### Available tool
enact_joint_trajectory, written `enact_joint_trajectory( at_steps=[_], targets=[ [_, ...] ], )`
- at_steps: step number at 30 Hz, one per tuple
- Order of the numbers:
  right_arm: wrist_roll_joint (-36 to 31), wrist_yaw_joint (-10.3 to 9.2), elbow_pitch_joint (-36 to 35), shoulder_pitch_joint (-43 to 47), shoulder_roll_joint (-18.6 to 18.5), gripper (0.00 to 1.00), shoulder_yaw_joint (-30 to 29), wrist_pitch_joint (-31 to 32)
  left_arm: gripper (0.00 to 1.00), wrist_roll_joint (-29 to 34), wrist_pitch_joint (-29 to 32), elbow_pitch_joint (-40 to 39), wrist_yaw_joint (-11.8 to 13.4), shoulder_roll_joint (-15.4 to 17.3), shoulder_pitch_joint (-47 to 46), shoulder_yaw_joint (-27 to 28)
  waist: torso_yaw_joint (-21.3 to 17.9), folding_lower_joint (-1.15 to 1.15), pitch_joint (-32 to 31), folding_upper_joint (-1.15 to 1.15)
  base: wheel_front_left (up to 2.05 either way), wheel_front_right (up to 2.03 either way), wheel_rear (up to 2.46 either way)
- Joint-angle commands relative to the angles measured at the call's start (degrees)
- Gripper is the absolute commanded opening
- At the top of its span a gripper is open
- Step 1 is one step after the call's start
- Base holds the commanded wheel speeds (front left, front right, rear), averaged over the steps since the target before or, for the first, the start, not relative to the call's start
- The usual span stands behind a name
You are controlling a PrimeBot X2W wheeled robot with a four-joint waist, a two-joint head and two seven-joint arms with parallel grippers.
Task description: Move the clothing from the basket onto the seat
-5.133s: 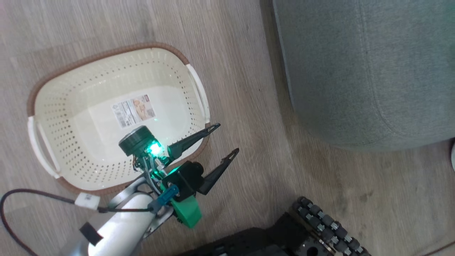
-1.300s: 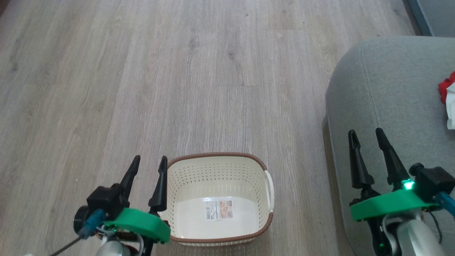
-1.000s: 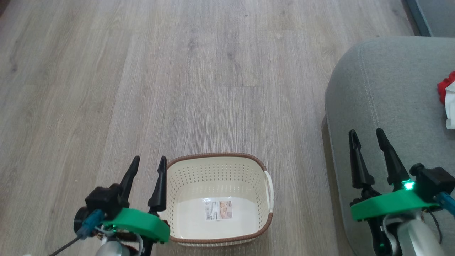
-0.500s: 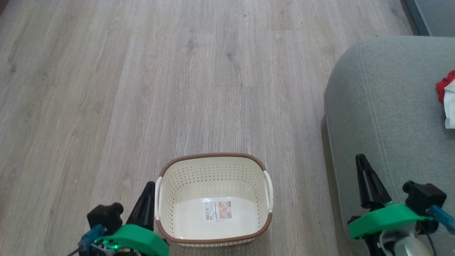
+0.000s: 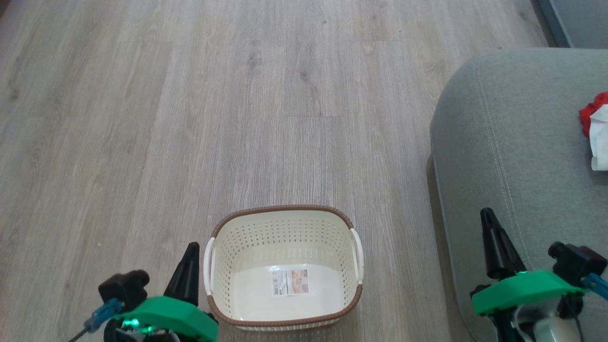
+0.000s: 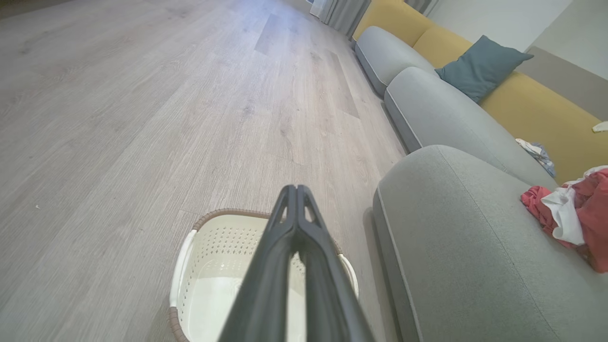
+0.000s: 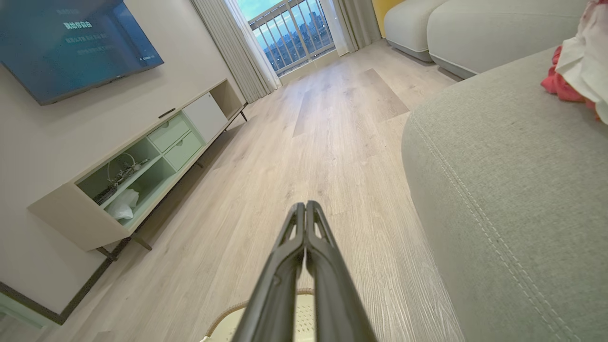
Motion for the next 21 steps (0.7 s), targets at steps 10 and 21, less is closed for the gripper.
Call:
enact_joint_trajectory(
  at_steps=[10,21],
  targets=[
    [6.13,0.0,-1.32,-3.13,0.14,0.0,-0.89,1.47,0.0,-6.1,1.54,-1.43,-0.87,0.3,-3.42,1.93,-0.26,0.0,-0.08,0.0,0.0,0.0,0.0],
    [12.58,0.0,-0.84,-3.62,0.28,0.0,-1.54,3.22,0.0,-12.67,3.27,-1.29,-1.54,0.4,-3.93,3.32,-0.58,0.0,-0.19,0.0,0.0,0.0,0.0]
  ],
)
